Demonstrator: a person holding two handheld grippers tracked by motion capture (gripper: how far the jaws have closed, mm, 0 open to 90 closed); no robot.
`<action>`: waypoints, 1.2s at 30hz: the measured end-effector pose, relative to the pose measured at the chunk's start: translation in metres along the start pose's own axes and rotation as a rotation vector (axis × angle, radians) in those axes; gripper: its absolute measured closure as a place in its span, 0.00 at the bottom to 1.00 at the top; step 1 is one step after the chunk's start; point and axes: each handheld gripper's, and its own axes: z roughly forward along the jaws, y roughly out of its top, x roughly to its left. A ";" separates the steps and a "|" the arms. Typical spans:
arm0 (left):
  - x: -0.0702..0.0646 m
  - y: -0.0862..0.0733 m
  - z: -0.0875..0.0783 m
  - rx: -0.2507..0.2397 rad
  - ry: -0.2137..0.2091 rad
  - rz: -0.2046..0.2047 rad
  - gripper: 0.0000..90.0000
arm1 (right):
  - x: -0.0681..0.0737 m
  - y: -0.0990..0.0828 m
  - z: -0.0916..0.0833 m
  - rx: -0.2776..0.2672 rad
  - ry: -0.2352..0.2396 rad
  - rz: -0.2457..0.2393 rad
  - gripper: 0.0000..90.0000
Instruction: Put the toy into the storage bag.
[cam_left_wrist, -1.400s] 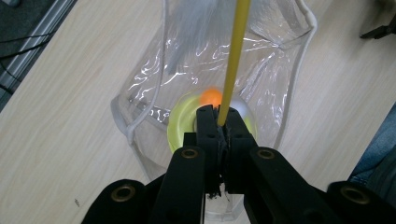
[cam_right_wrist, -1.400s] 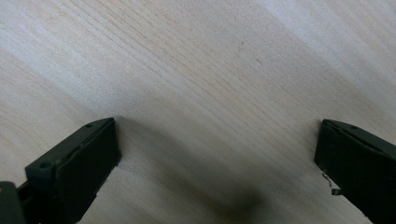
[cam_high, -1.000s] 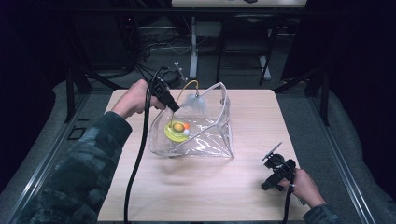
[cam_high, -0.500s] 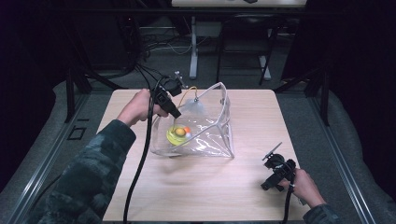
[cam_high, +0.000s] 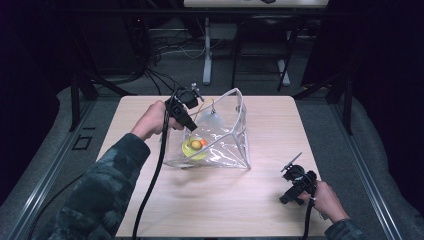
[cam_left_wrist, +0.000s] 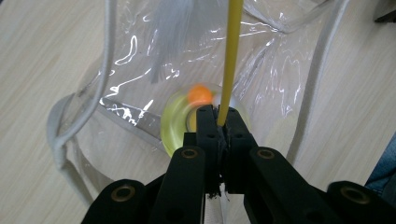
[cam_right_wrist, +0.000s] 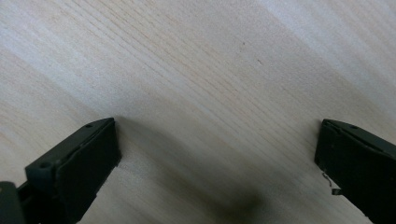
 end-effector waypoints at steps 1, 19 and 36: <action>0.001 0.000 0.001 -0.003 -0.004 -0.001 0.98 | 0.000 0.000 0.000 0.000 0.001 0.000 0.00; 0.002 0.000 0.025 -0.010 -0.009 -0.026 0.98 | 0.000 0.000 0.000 0.004 0.001 -0.004 0.00; 0.013 -0.006 0.046 0.053 -0.014 -0.085 0.97 | 0.001 0.000 0.000 0.005 0.000 -0.005 0.00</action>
